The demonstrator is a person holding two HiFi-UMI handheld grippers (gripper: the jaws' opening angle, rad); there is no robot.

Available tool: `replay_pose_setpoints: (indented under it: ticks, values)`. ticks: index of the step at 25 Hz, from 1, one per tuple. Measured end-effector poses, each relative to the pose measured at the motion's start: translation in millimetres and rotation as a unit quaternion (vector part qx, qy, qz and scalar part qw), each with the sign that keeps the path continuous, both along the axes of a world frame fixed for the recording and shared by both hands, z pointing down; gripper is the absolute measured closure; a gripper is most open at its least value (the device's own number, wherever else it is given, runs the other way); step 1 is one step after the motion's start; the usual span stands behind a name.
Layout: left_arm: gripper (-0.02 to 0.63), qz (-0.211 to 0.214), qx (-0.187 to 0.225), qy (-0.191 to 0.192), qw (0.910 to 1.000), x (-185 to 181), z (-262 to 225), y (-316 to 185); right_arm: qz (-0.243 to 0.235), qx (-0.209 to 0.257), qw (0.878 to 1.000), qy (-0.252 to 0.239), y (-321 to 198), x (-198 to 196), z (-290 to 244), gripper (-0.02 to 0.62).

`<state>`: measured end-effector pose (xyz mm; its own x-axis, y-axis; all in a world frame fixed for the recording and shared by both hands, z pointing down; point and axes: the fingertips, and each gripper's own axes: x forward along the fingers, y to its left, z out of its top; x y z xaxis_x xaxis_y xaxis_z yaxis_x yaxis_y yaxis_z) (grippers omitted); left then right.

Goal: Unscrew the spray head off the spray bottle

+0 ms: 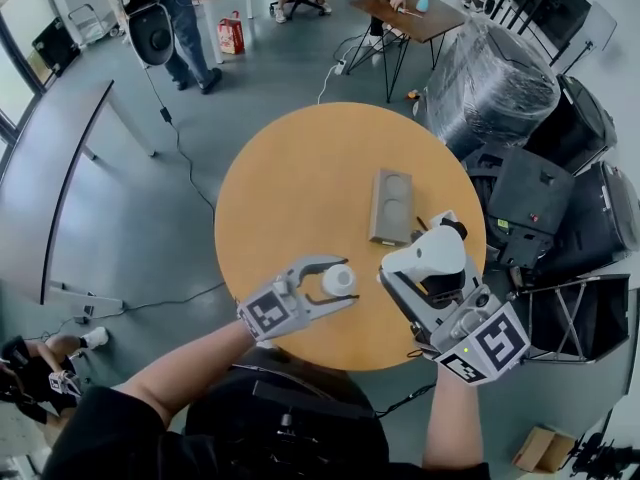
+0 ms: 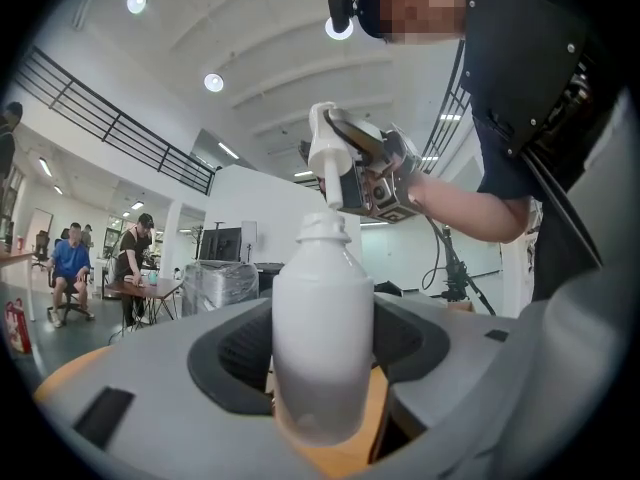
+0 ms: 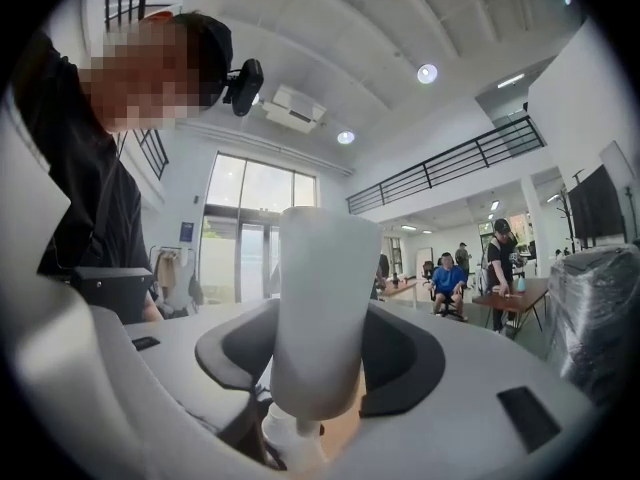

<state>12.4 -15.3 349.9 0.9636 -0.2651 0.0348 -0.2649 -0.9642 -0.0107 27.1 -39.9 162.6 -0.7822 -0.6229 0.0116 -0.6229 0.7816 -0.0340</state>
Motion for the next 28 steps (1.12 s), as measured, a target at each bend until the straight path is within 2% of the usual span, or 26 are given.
replay_pose_setpoints:
  ticks: [5,10,17,20,28]
  values:
    - [0.299,-0.009,0.009,0.003,0.9999,0,9,-8,0.027,-0.064,0.997,0.025,-18,15,59,0.349]
    - [0.299,-0.028,0.038,-0.003,0.9989,4,23,-20,0.040,-0.127,0.990,0.044,-33,29,121,0.348]
    - [0.298,-0.025,0.024,0.009,0.9994,21,57,-44,0.059,-0.204,0.975,0.072,-54,52,211,0.348]
    - [0.298,-0.022,0.022,0.016,0.9994,24,74,-52,0.068,-0.232,0.968,0.069,-62,58,247,0.348]
    - [0.298,-0.024,0.010,-0.007,0.9997,38,144,-65,0.075,-0.300,0.947,0.091,-72,79,356,0.348]
